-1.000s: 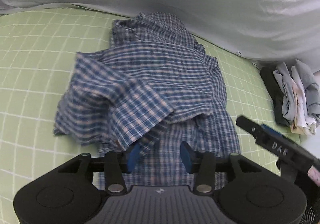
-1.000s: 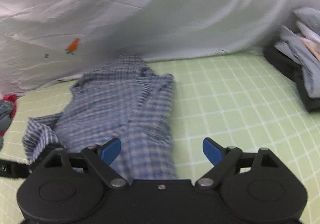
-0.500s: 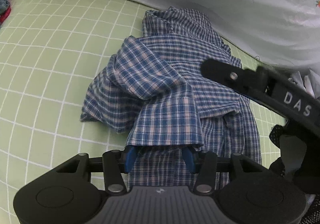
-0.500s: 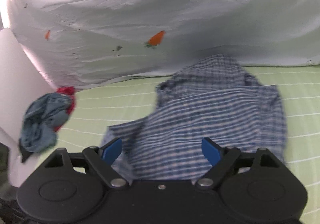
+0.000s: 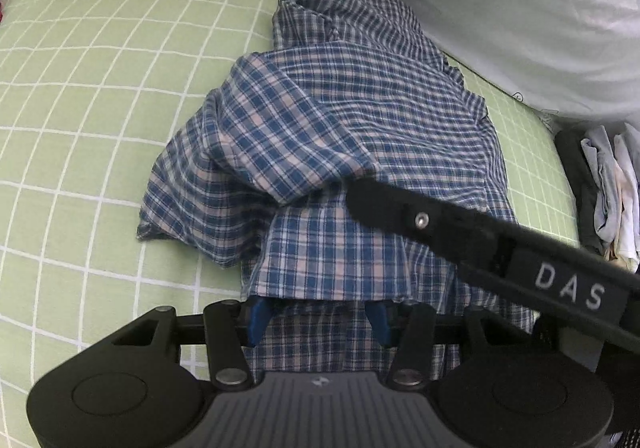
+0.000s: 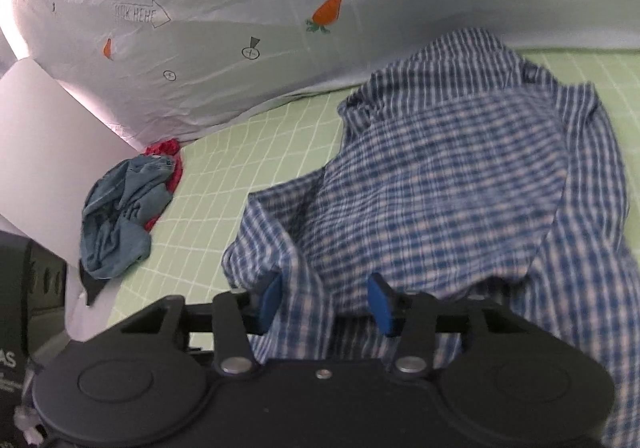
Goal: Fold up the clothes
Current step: 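Grasp the shirt side edge with the right gripper, then fold the side edge over the shirt body and open the right gripper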
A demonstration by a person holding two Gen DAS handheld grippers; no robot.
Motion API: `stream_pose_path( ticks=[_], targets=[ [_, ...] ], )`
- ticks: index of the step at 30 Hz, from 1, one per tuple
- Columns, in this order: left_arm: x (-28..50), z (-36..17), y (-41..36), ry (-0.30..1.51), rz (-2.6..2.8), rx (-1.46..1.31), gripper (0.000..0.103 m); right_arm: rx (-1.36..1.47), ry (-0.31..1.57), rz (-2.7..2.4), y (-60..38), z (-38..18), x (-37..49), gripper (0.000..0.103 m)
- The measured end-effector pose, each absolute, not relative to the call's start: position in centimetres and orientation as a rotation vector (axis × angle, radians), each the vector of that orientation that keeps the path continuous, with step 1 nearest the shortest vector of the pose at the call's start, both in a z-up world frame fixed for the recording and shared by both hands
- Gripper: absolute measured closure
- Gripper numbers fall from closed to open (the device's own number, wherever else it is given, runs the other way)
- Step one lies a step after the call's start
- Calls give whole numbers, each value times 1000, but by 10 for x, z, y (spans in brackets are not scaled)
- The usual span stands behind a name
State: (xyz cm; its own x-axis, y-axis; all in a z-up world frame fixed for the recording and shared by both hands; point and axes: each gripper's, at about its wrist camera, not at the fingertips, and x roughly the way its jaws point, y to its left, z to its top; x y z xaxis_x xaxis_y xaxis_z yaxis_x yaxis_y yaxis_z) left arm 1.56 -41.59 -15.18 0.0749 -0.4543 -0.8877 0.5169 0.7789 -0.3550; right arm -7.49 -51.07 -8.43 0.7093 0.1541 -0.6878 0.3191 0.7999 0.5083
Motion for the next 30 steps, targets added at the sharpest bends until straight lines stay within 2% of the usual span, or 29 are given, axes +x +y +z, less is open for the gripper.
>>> stream_pose_path(
  ticks=[4,6,8,10,13,23,26,30],
  targets=[
    [15,-154,-419,1313,-728,74,51,705,814,-66,-509,-92,-75,56],
    [15,-154,-420,1313,-727,86,51,732,823,-49,-509,-95,-76,63],
    [13,-154,-421,1314,-727,97,51,753,827,-36,-508,-99,-76,82],
    [12,-152,-420,1312,-729,100,51,747,813,-31,-507,-98,-78,90],
    [8,-147,-417,1298,-730,105,51,743,790,-26,-504,-95,-83,95],
    [-27,-115,-397,1224,-765,93,50,785,697,-42,-487,-77,-124,96],
    [-44,-101,-392,1185,-786,92,43,811,655,-57,-485,-69,-145,97],
    [-68,-85,-383,1142,-814,78,42,826,598,-102,-486,-59,-172,97]
  ],
)
